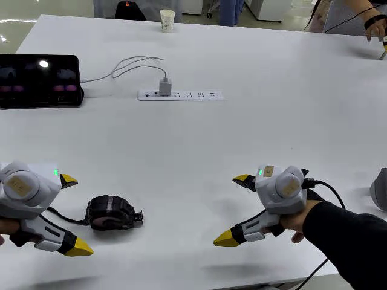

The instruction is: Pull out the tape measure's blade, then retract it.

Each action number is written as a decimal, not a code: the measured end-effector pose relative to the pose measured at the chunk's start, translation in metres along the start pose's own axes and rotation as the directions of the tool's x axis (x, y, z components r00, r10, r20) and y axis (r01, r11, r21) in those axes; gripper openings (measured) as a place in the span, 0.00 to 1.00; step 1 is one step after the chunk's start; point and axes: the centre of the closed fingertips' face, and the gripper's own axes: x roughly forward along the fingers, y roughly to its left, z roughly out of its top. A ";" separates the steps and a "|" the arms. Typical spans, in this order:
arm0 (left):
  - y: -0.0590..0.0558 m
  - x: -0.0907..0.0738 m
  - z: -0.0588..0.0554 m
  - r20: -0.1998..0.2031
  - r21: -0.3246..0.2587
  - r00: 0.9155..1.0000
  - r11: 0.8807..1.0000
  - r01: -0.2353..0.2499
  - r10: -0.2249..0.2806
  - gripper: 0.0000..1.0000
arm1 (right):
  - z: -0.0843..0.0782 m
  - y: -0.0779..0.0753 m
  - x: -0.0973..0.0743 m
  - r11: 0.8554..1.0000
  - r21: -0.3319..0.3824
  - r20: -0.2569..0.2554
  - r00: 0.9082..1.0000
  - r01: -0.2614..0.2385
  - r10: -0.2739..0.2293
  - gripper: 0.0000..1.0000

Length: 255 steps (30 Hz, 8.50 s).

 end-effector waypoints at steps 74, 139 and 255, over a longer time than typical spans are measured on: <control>-0.005 0.050 0.027 -0.105 0.228 0.993 0.970 0.083 -0.061 0.32 | 0.074 0.055 0.125 0.951 -0.228 -0.055 0.978 -0.209 0.202 0.43; -0.005 0.050 0.025 -0.133 0.225 0.987 0.967 0.120 -0.091 0.31 | 0.056 0.054 0.126 0.916 -0.271 -0.165 0.952 -0.294 0.257 0.10; -0.006 0.050 0.025 -0.118 0.221 0.990 0.970 0.105 -0.080 0.31 | 0.010 0.024 0.077 0.937 -0.232 -0.222 0.952 -0.260 0.209 0.10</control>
